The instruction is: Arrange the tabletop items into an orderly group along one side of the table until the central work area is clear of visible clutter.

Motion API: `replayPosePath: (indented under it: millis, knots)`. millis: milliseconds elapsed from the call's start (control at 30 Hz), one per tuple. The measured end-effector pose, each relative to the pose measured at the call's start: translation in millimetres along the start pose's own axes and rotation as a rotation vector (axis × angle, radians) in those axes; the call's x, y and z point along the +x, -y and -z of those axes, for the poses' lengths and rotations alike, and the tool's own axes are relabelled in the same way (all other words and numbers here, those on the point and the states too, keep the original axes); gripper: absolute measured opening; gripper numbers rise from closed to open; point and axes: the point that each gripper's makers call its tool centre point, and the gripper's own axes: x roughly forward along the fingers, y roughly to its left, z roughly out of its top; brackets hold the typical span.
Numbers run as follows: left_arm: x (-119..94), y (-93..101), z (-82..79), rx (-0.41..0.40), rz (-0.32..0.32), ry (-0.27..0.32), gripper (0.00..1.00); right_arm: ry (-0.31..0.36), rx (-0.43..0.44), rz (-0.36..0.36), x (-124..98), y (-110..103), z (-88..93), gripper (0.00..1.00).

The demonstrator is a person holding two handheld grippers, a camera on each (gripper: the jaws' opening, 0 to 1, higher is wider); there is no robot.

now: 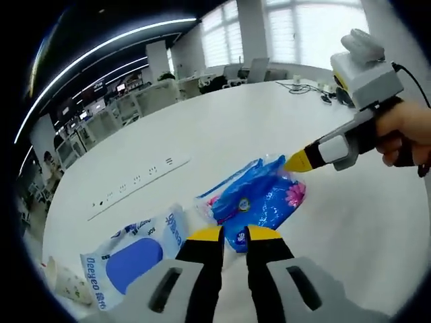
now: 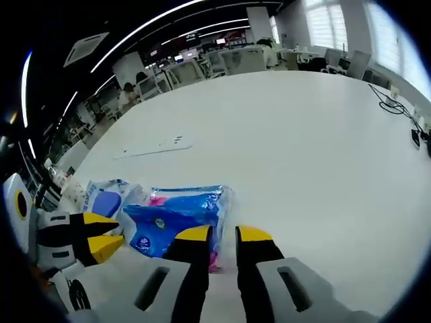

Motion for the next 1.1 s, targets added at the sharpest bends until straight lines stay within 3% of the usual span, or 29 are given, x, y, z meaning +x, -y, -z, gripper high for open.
replayPosePath:
  millis: [200,267,467,600,733,867,1100]
  knots:
    - [-13,-3.8,-7.1,0.003,0.011,0.023,0.18,0.019,-0.035,-0.025,-16,-10,-4.6,0.23]
    - [-14,-5.7,-3.4,0.010,0.014,-0.002,0.23,0.014,-0.048,-0.032,-23,-17,-3.8,0.27]
    - [-29,-10.9,2.9,-0.003,0.038,-0.004,0.32,0.016,-0.091,-0.085,-45,-42,-2.1,0.36]
    - [-44,-12.9,5.0,0.015,0.063,0.013,0.41,0.011,-0.114,-0.101,-57,-56,1.4,0.49]
    - [-58,-16.9,10.8,0.024,0.083,0.019,0.49,-0.013,-0.147,-0.134,-70,-75,12.9,0.52]
    - [-71,-22.3,17.7,0.039,0.103,0.016,0.56,-0.028,-0.133,-0.180,-84,-97,30.3,0.66]
    - [-102,-35.5,28.4,0.053,0.109,0.030,0.70,-0.047,-0.139,-0.230,-102,-131,54.9,0.74]
